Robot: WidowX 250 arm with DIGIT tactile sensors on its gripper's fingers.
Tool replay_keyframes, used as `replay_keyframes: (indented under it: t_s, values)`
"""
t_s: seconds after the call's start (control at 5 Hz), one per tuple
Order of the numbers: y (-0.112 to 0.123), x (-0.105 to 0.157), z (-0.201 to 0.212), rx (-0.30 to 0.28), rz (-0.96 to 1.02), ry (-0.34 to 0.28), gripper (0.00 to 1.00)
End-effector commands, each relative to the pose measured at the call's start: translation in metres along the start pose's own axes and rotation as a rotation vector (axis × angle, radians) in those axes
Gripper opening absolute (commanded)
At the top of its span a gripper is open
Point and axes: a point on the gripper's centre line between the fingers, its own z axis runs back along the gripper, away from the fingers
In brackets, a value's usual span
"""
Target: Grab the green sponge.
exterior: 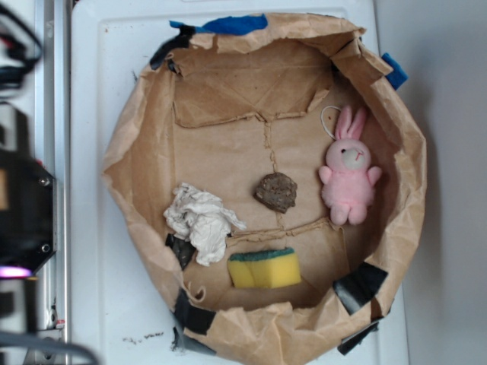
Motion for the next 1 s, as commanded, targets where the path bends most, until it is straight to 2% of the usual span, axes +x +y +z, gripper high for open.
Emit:
replay_keyframes:
  t_s: [0.0, 0.4, 0.6, 0.8]
  values:
    - [-0.002, 0.055, -0.002, -0.004, 0.082, -0.021, 1.00]
    - [0.015, 0.087, -0.028, -0.030, 0.160, 0.013, 1.00]
    - [0.035, 0.095, -0.049, -0.045, 0.202, 0.018, 1.00]
    - [0.035, 0.100, -0.068, -0.136, 0.163, -0.002, 1.00]
